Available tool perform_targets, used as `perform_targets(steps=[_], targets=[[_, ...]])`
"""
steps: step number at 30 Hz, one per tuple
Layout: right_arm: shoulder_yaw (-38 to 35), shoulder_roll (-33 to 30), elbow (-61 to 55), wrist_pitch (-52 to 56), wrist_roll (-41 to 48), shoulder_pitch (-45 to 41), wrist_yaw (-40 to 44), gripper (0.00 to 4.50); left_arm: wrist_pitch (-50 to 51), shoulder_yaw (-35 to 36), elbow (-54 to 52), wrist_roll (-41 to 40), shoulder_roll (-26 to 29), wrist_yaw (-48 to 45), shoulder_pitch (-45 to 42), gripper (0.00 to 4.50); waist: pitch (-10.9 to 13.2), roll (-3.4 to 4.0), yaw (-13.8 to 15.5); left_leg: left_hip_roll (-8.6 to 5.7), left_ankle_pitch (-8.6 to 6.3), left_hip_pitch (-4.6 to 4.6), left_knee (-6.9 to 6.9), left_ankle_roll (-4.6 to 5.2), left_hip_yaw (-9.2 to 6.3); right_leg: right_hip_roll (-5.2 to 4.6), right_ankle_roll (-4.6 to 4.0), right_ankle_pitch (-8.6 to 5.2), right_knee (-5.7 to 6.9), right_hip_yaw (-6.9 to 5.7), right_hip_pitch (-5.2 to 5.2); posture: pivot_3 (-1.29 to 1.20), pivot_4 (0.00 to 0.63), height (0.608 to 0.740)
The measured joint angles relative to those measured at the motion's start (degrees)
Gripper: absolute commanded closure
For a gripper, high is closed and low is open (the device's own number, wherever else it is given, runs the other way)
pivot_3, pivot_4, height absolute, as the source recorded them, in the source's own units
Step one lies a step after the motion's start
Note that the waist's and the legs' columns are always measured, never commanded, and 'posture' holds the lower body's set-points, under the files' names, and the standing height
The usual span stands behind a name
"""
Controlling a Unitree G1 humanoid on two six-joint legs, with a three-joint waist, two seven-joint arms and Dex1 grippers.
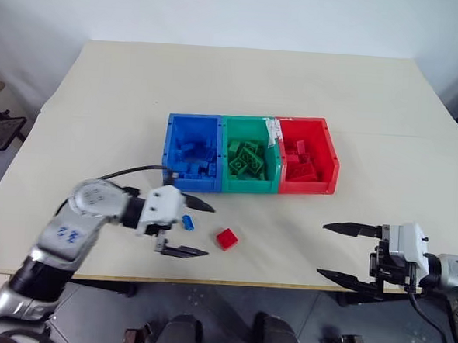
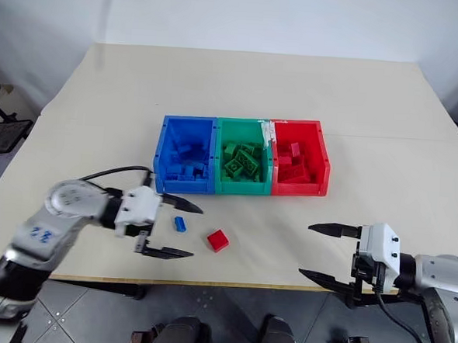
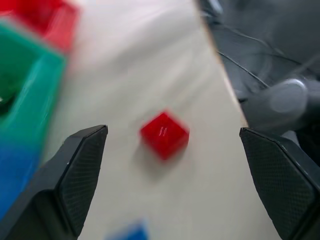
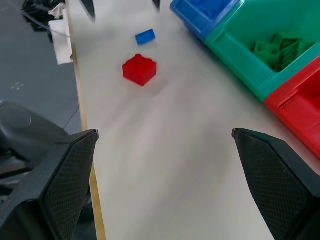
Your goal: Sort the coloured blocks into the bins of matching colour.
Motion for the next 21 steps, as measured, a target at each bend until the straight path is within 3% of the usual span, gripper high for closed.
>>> perform_targets(steps=[6,15,21], targets=[[0.53,-0.01,-2.71,0.38,-0.14,2.99,-1.67,0.02,-8.51,-8.37,14.13,9.36,-3.40,-4.57,-8.58,0.00,0.00,-0.01,-0.16,0.00,-0.03,-0.05,-0.03,0.05,0.08,0.01,0.00,0.00,-0.09,0.00,-0.04,0.00,0.150,0.740],[1.29,0.07,-4.01,0.17,-0.45,2.93,-4.41,0.02,-11.72,-9.73,20.02,12.52,-10.54,-3.74,-10.76,0.00,0.02,-0.03,0.05,0.00,-0.04,-0.08,0.05,0.10,0.05,0.01,0.02,0.01,-0.08,0.00,-0.03,0.00,0.150,0.740],[1.29,0.27,-3.79,-0.27,-0.89,3.12,-5.46,0.00,-11.55,-9.67,20.02,12.90,-10.37,-4.24,-10.65,1.88,0.02,-0.03,-0.07,0.01,-0.04,-0.07,0.04,0.10,0.05,0.01,0.02,0.01,-0.07,0.00,-0.03,0.00,0.150,0.740]])
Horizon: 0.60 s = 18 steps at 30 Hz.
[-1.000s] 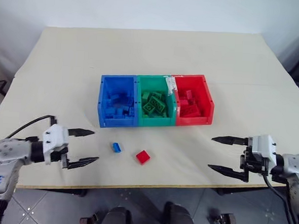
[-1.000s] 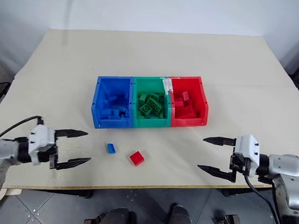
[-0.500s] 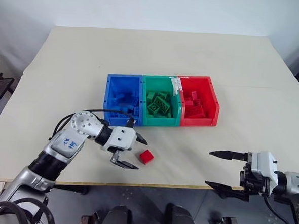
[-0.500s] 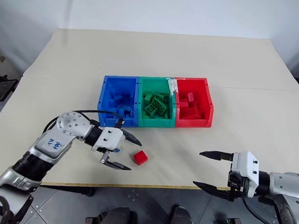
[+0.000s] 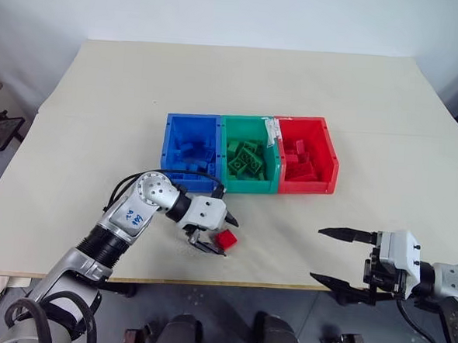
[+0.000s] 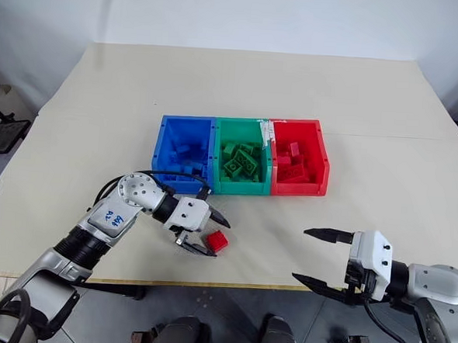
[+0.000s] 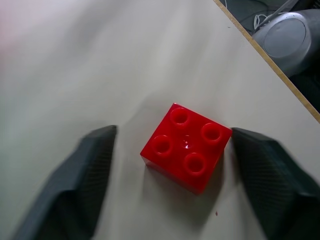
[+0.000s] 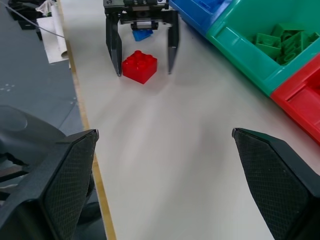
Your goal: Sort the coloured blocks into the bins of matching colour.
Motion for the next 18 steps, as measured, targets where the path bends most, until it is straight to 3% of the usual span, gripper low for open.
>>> perform_targets(steps=[2,7,12,18], targets=[[0.00,0.43,0.00,-0.72,-0.17,0.52,-0.43,0.00,0.05,0.00,0.02,0.00,0.00,-0.21,0.01,2.43,0.00,0.00,0.19,0.00,0.00,0.00,0.02,0.00,-0.02,0.00,0.00,0.00,0.00,0.00,0.01,0.00,0.150,0.740],[-0.40,1.82,-0.08,-1.30,-0.81,2.04,-2.46,0.00,3.33,1.88,0.12,-1.81,-2.46,0.80,-0.26,2.48,0.00,0.00,0.38,0.00,0.00,-0.02,0.05,0.00,-0.03,0.00,0.00,0.00,0.01,0.00,0.01,0.00,0.150,0.740],[-4.91,8.03,-3.34,-2.12,-0.12,5.21,-10.59,0.00,17.46,12.44,-1.03,-10.17,-10.54,11.80,-5.55,2.48,0.02,-0.04,1.07,0.00,0.00,-0.07,0.17,0.02,-0.11,0.00,0.01,0.01,0.05,-0.03,0.02,0.00,0.150,0.740],[-9.86,15.34,-6.76,-1.17,-0.03,4.29,-25.30,0.00,19.20,15.86,5.97,-7.48,-22.17,30.95,-13.25,2.48,0.01,-0.07,1.67,-0.06,0.01,-0.08,0.21,0.02,-0.07,-0.01,0.04,0.03,-0.01,0.01,0.05,0.00,0.150,0.740]])
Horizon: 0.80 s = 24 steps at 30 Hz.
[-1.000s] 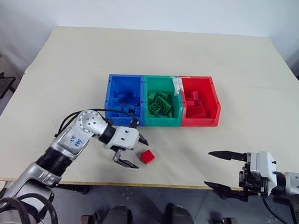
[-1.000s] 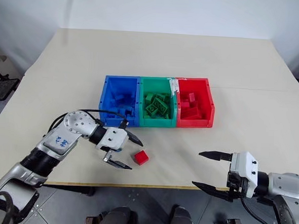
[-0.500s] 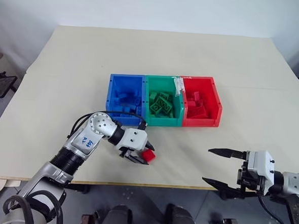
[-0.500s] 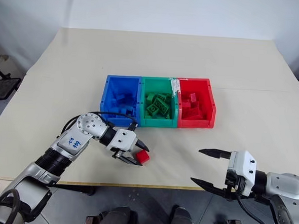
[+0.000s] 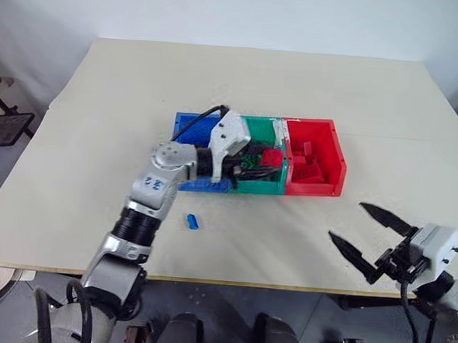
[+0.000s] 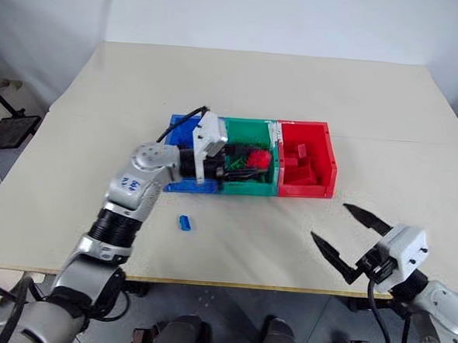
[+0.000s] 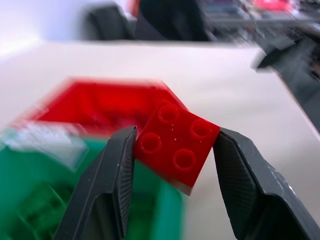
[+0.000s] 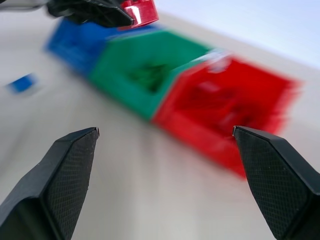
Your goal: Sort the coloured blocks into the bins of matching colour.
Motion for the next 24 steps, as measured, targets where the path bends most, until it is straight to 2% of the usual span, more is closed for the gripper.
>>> perform_targets(steps=[4,10,15,18,21,24], targets=[[-1.55,2.06,-2.77,3.37,-0.82,-0.22,-8.79,0.00,-4.52,-1.09,14.50,4.82,-6.03,8.04,-7.67,2.48,0.00,0.00,0.05,-0.02,0.01,-0.01,-0.12,0.02,0.05,0.00,0.00,0.00,-0.03,0.01,-0.05,0.00,0.150,0.740],[-0.32,3.34,-8.39,5.78,-1.30,3.58,-12.91,0.00,-18.16,-1.70,36.25,7.98,-12.80,10.26,-17.62,2.48,0.00,0.00,-0.13,-0.06,-0.02,-0.08,-0.30,0.10,0.16,0.00,0.02,0.01,-0.28,-0.01,-0.11,0.00,0.150,0.740],[1.69,3.73,-9.22,6.53,-2.26,3.85,-14.08,0.00,-23.41,-1.71,45.99,10.74,-13.12,10.93,-21.56,0.89,0.00,0.01,-0.50,-0.06,0.00,-0.04,-0.34,0.15,0.22,0.00,0.01,0.00,-0.28,0.03,-0.13,0.00,0.150,0.740],[3.47,3.73,-9.33,6.56,-2.65,2.95,-14.36,0.00,-25.57,-1.52,47.80,11.04,-12.71,10.42,-21.40,0.01,0.00,0.01,-0.46,-0.06,0.01,-0.06,-0.30,0.17,0.23,0.00,0.01,0.01,-0.27,0.05,-0.14,0.00,0.150,0.740],[5.18,3.46,-9.15,6.52,-3.20,1.30,-13.78,0.00,-28.47,-0.79,44.08,10.58,-10.75,7.75,-20.07,0.01,-0.01,0.02,-0.42,-0.05,0.01,-0.07,-0.29,0.17,0.23,0.00,0.01,0.01,-0.27,0.07,-0.15,0.00,0.150,0.740],[6.02,1.38,-7.93,6.18,-3.19,-0.49,-11.00,0.00,-30.29,0.06,32.65,8.08,-6.88,1.49,-13.54,0.01,-0.02,0.04,-0.64,-0.03,0.01,-0.04,-0.30,0.17,0.22,0.00,0.01,0.01,-0.22,0.06,-0.15,0.00,0.150,0.740]])
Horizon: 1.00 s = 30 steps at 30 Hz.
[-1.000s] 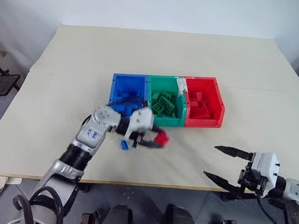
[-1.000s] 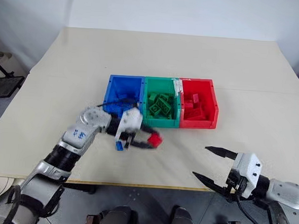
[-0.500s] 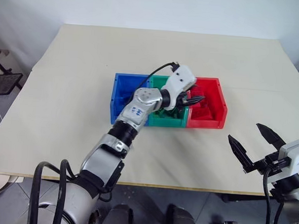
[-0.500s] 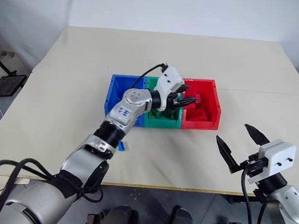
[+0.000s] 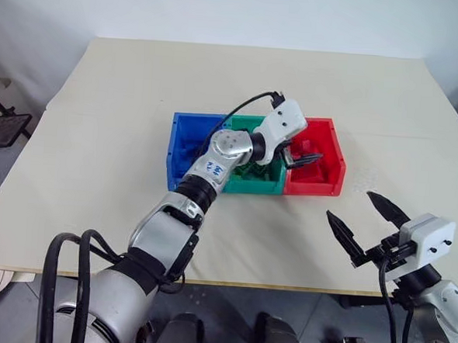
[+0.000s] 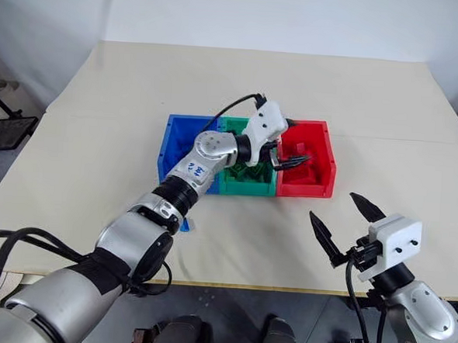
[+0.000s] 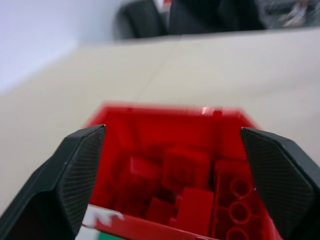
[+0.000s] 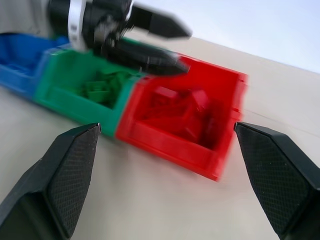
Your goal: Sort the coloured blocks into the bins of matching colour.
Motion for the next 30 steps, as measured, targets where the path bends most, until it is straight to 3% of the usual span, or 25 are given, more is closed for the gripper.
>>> perform_targets(steps=[8,13,17,23,26,30], targets=[[3.76,-6.37,7.86,-1.01,2.31,-8.41,12.26,0.00,8.02,2.40,-30.09,-9.24,17.22,-15.38,23.98,0.01,-0.02,0.04,-1.53,0.07,0.00,0.11,0.03,-0.02,-0.07,0.00,0.00,0.00,0.23,0.00,0.00,0.00,0.150,0.740],[8.87,-12.00,15.72,-2.84,2.15,-16.88,23.88,0.00,13.42,10.78,-43.38,-15.92,33.08,-21.84,43.38,0.01,-0.02,0.04,-2.51,0.16,-0.05,0.15,0.00,-0.10,-0.22,0.01,0.00,0.00,0.30,-0.08,0.02,0.00,0.150,0.740],[13.36,-12.76,19.79,-4.60,1.34,-21.79,30.11,0.00,15.80,16.47,-46.54,-18.04,36.94,-20.76,50.80,0.01,-0.01,0.03,-0.98,0.09,-0.05,0.10,0.16,-0.10,-0.34,-0.01,0.00,0.00,0.23,-0.05,0.14,0.00,0.150,0.740],[19.20,-12.71,22.91,-5.90,-0.16,-26.88,35.52,0.00,14.95,25.15,-45.70,-18.80,42.31,-19.92,59.29,0.01,-0.01,0.02,-1.52,0.15,-0.09,0.13,0.05,-0.17,-0.30,0.00,0.00,0.00,0.30,-0.11,0.04,0.00,0.150,0.740],[20.59,-12.55,23.40,-5.91,-0.55,-27.61,36.46,0.00,15.83,26.34,-46.12,-19.01,45.59,-21.74,63.39,0.01,-0.01,0.03,-1.68,0.15,-0.11,0.13,0.03,-0.20,-0.25,0.00,0.00,0.00,0.29,-0.12,0.02,0.00,0.150,0.740],[21.08,-12.48,23.50,-5.90,-0.52,-28.26,36.93,0.00,16.87,26.33,-48.20,-19.01,45.87,-21.23,65.12,0.01,0.00,0.00,-1.09,0.15,-0.11,0.11,0.09,-0.20,-0.29,0.00,0.00,0.00,0.29,-0.14,0.05,0.00,0.150,0.740]])
